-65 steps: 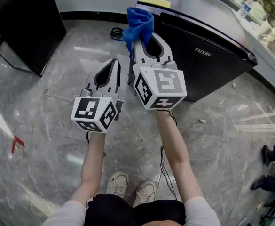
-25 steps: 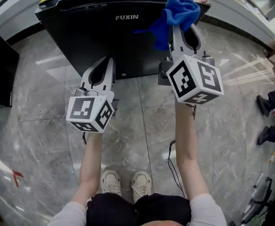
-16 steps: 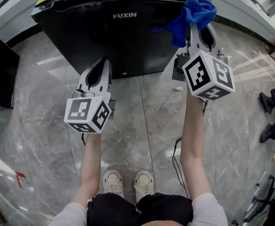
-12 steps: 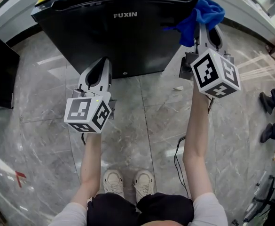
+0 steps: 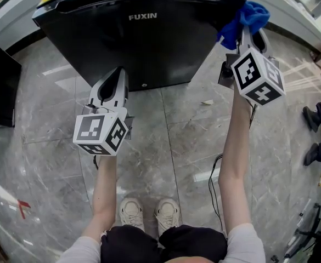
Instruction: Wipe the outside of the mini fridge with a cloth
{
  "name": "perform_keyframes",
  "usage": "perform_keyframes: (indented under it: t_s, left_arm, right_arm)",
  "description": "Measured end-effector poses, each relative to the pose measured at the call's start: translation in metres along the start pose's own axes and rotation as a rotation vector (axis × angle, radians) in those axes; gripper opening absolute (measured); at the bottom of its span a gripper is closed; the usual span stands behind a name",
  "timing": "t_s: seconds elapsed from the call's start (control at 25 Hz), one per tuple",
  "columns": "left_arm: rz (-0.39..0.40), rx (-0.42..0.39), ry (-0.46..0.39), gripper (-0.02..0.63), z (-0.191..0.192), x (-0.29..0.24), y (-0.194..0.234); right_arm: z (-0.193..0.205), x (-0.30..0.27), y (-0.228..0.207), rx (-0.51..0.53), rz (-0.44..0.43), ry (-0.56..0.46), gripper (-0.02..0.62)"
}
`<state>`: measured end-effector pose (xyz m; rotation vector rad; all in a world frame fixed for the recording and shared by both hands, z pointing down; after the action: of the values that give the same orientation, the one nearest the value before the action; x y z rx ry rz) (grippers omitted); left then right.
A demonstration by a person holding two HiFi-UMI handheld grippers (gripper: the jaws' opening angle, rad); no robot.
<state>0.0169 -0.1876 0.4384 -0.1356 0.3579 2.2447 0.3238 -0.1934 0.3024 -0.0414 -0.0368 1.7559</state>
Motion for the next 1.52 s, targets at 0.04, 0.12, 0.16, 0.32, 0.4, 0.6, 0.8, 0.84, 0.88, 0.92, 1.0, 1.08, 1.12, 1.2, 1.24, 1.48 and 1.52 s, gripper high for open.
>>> perform_keyframes:
  t_s: [0.04, 0.12, 0.16, 0.32, 0.4, 0.6, 0.8, 0.84, 0.88, 0.92, 1.0, 1.08, 1.12, 1.2, 1.24, 1.48, 1.52]
  left_arm:
    - [-0.005, 0.001, -0.003, 0.005, 0.000, 0.000, 0.001]
    - [-0.016, 0.003, -0.005, 0.005, 0.000, 0.001, 0.004]
    - [-0.020, 0.005, -0.005, 0.005, 0.001, 0.002, 0.006]
    - [-0.048, 0.018, -0.023, 0.005, -0.006, 0.013, 0.018]
    - [-0.063, 0.014, -0.036, 0.005, -0.011, 0.021, 0.023]
    - [-0.091, 0.009, -0.043, 0.005, -0.011, 0.041, 0.033]
    - [-0.136, 0.011, -0.059, 0.005, -0.018, 0.067, 0.048]
    - [-0.142, 0.010, -0.067, 0.005, -0.021, 0.071, 0.050]
    - [-0.148, 0.009, -0.074, 0.005, -0.024, 0.075, 0.053]
    - [-0.154, 0.010, -0.079, 0.005, -0.025, 0.080, 0.057]
    - [-0.170, 0.015, -0.085, 0.005, -0.026, 0.089, 0.067]
    - [-0.194, 0.026, -0.087, 0.005, -0.025, 0.099, 0.080]
    - [-0.208, 0.032, -0.088, 0.005, -0.025, 0.104, 0.087]
    - [-0.237, 0.045, -0.088, 0.005, -0.023, 0.113, 0.102]
    - [-0.252, 0.051, -0.088, 0.005, -0.021, 0.117, 0.110]
    - [-0.311, 0.101, -0.080, 0.005, -0.009, 0.135, 0.147]
    - [-0.311, 0.119, -0.079, 0.005, -0.005, 0.134, 0.150]
  right_arm:
    - [0.001, -0.002, -0.002, -0.001, 0.001, 0.003, 0.080]
    - [0.004, 0.001, -0.004, -0.003, 0.009, 0.009, 0.080]
    - [0.006, 0.004, -0.005, -0.007, 0.009, 0.012, 0.080]
    - [0.009, 0.018, 0.007, -0.074, -0.048, 0.000, 0.080]
    - [0.004, 0.028, 0.019, -0.098, -0.077, -0.024, 0.080]
    - [-0.006, 0.060, 0.060, -0.117, -0.154, -0.074, 0.080]
    - [-0.006, 0.075, 0.132, -0.100, -0.318, -0.066, 0.080]
    - [-0.005, 0.075, 0.146, -0.096, -0.348, -0.059, 0.080]
    - [-0.003, 0.075, 0.160, -0.099, -0.379, -0.055, 0.080]
    - [0.000, 0.076, 0.175, -0.104, -0.412, -0.054, 0.080]
    - [0.008, 0.077, 0.207, -0.108, -0.474, -0.046, 0.080]
    - [0.019, 0.075, 0.240, -0.112, -0.525, -0.014, 0.080]
    - [0.025, 0.073, 0.257, -0.117, -0.550, 0.004, 0.080]
    - [0.038, 0.068, 0.288, -0.124, -0.601, 0.035, 0.080]
    - [0.045, 0.066, 0.304, -0.124, -0.625, 0.048, 0.080]
    - [0.088, 0.058, 0.379, -0.095, -0.722, 0.108, 0.080]
    - [0.095, 0.055, 0.386, -0.088, -0.719, 0.111, 0.080]
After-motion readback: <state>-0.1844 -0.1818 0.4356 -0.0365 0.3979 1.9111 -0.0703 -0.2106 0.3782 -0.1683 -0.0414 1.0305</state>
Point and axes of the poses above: the fingertips, and each gripper's own axes: x backward along the fingers, y to its left, z out of its underside, the point moved 2 cm from there along x, backward along the fingers, and after that the axes turned 13 degrees about y, right-handed, at the moved point
